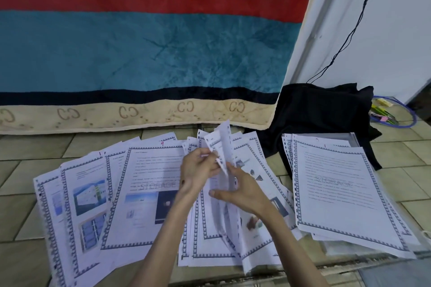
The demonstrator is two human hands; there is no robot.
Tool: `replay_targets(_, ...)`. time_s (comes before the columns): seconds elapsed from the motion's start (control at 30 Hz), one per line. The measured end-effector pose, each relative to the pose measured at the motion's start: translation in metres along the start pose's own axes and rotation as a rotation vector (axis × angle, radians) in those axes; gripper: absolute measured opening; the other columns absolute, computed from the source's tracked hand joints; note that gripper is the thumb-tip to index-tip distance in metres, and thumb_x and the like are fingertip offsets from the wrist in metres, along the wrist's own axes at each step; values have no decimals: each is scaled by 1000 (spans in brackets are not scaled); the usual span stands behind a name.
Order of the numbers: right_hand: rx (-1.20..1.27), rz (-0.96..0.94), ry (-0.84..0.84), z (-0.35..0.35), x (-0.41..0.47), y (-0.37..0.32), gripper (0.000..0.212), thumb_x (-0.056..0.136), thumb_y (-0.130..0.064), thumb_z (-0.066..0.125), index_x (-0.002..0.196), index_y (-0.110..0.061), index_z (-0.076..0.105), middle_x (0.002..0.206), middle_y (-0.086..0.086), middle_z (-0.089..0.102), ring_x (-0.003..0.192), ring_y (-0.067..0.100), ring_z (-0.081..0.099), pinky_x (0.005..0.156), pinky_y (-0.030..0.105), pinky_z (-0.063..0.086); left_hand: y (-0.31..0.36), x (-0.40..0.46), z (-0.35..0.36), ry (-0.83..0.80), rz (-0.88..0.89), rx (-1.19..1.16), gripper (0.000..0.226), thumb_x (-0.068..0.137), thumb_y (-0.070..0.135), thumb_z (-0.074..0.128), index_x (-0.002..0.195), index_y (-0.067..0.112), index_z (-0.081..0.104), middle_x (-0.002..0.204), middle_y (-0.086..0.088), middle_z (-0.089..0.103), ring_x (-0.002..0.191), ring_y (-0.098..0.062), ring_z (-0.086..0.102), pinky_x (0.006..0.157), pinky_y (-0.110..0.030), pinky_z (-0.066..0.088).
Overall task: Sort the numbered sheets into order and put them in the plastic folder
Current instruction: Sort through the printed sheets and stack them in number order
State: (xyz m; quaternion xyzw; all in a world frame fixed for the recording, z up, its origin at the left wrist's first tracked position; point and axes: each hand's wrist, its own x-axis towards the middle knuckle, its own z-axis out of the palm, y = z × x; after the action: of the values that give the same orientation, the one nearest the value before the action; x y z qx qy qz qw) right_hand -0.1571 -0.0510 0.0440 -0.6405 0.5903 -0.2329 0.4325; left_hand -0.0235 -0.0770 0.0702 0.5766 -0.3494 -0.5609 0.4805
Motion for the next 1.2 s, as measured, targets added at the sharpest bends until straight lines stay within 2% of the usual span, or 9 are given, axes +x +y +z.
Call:
replay_targets(0.13, 90, -14, 259, -2, 2, 10, 23, 92, -6, 51, 115, -8, 55, 102, -2, 64, 90, 15, 60, 71, 8, 44, 0, -3, 9, -86, -17, -61, 14, 93, 18, 56, 102, 9, 61, 96, -7, 71, 78, -18, 70, 68, -24, 57)
replay_targets(0.27, 289, -71, 369, -25, 0, 24, 71, 87, 1, 56, 148, -20, 24, 147, -3, 41, 132, 11, 42, 106, 30, 39, -18, 7, -25, 128, 20, 466, 30, 91, 19, 59, 119, 10, 58, 121, -7, 62, 102, -16, 59, 94, -28, 45)
replay_targets(0.4, 295, -75, 441, -42, -4, 27, 104, 82, 1, 66, 149, -30, -7, 154, -17, 14, 138, 3, 26, 112, 29, 29, -29, 8, -46, 137, -68, 612, 38, 90, 16, 59, 126, 6, 51, 127, -11, 57, 112, -22, 55, 86, -21, 37)
replay_targets(0.6, 352, -22, 465, -62, -9, 38, 101, 84, 1, 64, 149, -33, -6, 132, -29, 38, 93, -20, 53, 79, 12, 47, -35, 7, -49, 250, 30, 641, 29, 86, 12, 64, 112, 1, 58, 111, -14, 65, 84, -14, 51, 69, -13, 37)
replay_targets(0.7, 332, -5, 490, -67, -11, 41, 102, 84, -1, 64, 147, -39, -6, 144, -4, 42, 110, 11, 56, 94, 35, 48, -31, 3, -37, 284, 134, 647, 13, 86, 12, 63, 98, 4, 64, 95, -8, 68, 79, -12, 52, 63, -7, 33)
replay_targets(0.83, 329, -18, 476, -70, -13, 38, 97, 85, 2, 61, 149, -36, -2, 144, -17, 31, 122, 12, 49, 97, 30, 44, -35, 2, -22, 58, -62, 719, 31, 92, 21, 56, 65, 22, 40, 70, 9, 44, 84, -17, 46, 73, -20, 33)
replay_targets(0.97, 301, 4, 435, -64, -12, 41, 92, 86, 5, 58, 150, -31, 3, 141, -18, 34, 101, -15, 52, 79, 5, 45, -39, 7, -16, 72, -119, 652, 29, 92, 23, 57, 115, 5, 55, 109, -6, 61, 108, -25, 55, 78, -20, 32)
replay_targets(1.1, 224, 18, 428, -50, -11, 39, 90, 86, 5, 57, 148, -32, 3, 130, -45, 17, 127, -5, 28, 104, 18, 26, -38, 8, -12, 75, -93, 667, 13, 92, 20, 57, 81, 12, 59, 79, 5, 55, 89, -17, 50, 75, -20, 33)
replay_targets(1.2, 219, -3, 421, -43, -12, 37, 88, 90, 3, 52, 147, -33, -5, 147, -29, 6, 134, -6, 13, 113, 22, 17, -37, 9, -10, 54, -52, 564, 20, 90, 16, 59, 107, 6, 60, 100, -1, 59, 90, -14, 50, 79, -21, 37)
